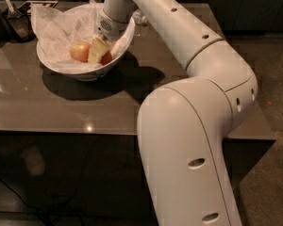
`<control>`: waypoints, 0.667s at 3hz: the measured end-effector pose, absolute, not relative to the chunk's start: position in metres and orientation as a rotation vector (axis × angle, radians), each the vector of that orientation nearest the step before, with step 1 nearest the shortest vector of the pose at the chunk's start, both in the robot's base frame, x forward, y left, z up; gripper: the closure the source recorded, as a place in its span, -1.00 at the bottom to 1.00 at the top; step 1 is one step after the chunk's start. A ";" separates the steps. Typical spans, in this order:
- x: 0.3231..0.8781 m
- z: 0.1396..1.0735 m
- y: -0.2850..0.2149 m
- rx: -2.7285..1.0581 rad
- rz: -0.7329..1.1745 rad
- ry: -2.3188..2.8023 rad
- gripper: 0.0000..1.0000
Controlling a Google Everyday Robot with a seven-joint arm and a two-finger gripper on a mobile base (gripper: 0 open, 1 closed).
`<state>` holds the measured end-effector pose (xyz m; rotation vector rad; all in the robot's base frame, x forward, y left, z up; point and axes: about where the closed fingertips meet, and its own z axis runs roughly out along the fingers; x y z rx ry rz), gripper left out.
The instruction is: Pick apple from white bowl
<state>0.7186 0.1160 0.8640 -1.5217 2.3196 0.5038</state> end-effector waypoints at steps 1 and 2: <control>0.719 0.864 0.116 -1.522 0.504 2.320 0.48; 0.718 0.864 0.116 -1.523 0.504 2.319 0.94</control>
Offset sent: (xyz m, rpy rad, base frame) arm 0.0000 0.0000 0.0000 0.0000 0.0000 0.0000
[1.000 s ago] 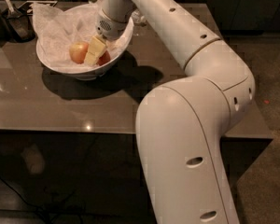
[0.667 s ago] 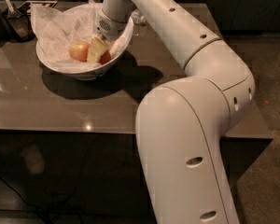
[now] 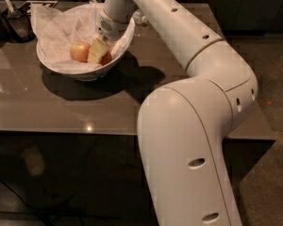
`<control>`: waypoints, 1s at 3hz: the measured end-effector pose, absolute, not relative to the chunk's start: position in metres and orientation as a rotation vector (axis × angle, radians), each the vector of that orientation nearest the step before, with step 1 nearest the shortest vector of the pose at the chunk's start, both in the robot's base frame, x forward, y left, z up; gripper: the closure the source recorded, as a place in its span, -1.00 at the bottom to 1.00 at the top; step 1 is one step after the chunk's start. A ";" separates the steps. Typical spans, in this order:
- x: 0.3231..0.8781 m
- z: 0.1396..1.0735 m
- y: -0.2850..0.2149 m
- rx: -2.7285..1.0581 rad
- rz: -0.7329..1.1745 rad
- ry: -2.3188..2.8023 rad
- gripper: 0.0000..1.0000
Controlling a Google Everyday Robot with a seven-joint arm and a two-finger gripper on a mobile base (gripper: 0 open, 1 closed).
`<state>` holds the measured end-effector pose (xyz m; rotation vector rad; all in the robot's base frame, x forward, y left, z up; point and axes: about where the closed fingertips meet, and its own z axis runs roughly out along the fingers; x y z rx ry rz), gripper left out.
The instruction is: Pick apple from white bowl
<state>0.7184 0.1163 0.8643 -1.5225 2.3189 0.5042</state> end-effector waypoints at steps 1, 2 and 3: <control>0.717 0.866 0.118 -1.527 0.506 2.315 1.00; 0.711 0.885 0.123 -1.536 0.506 2.283 1.00; 0.705 0.902 0.128 -1.547 0.505 2.249 1.00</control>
Offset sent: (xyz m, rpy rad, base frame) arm -0.0203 0.0060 0.0502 0.0242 -0.0446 0.0331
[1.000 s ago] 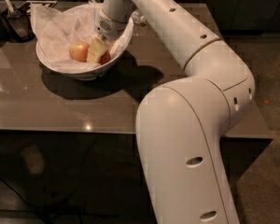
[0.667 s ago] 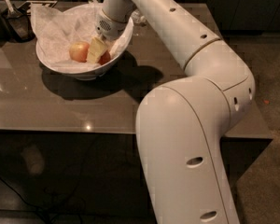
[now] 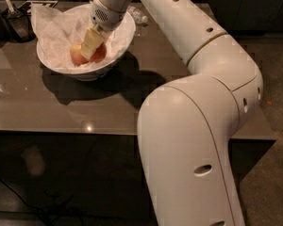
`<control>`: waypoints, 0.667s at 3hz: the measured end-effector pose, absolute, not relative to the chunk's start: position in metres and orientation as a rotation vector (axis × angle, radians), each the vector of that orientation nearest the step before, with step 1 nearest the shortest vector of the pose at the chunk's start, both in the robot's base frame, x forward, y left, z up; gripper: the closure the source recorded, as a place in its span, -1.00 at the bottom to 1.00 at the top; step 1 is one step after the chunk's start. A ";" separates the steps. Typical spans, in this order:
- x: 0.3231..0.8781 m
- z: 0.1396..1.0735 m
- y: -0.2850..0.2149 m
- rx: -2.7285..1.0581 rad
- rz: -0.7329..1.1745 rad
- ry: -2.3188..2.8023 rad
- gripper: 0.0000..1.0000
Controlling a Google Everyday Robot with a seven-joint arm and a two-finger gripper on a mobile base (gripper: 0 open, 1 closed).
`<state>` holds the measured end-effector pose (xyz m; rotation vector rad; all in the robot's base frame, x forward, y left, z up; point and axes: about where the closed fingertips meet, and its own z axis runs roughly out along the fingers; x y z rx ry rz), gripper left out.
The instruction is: Pick apple from white bowl
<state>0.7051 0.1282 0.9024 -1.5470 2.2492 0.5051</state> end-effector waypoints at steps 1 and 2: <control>0.700 0.918 0.134 -1.566 0.506 2.226 1.00; 0.692 0.943 0.140 -1.596 0.505 2.192 1.00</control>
Offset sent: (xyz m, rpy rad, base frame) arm -0.0215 0.0083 0.0834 -0.0038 -0.0266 0.0880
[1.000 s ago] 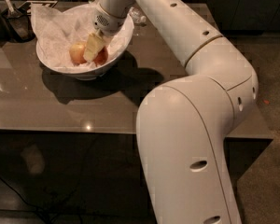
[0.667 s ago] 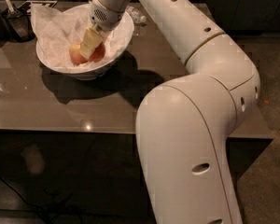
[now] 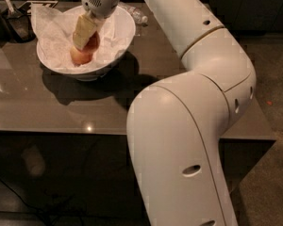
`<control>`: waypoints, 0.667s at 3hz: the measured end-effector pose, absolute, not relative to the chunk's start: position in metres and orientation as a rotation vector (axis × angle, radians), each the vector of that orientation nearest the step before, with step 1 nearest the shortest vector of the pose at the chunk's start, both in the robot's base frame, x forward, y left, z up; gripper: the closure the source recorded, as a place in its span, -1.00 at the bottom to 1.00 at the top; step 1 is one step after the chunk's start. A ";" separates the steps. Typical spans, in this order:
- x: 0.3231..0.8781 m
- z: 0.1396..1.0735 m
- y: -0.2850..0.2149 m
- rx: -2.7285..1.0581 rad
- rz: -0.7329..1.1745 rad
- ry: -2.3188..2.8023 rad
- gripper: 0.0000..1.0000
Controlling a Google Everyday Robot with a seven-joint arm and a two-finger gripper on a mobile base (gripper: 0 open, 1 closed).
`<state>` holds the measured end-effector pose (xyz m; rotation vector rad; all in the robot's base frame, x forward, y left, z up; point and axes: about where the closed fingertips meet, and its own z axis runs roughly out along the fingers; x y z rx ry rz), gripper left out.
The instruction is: Pick apple from white bowl
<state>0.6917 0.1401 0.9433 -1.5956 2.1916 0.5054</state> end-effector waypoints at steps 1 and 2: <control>0.682 0.975 0.149 -1.630 0.486 2.133 1.00; 0.675 1.006 0.155 -1.646 0.458 2.069 1.00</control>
Offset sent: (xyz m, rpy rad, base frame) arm -0.0342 0.0044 0.1197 -0.0205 -0.1268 0.1203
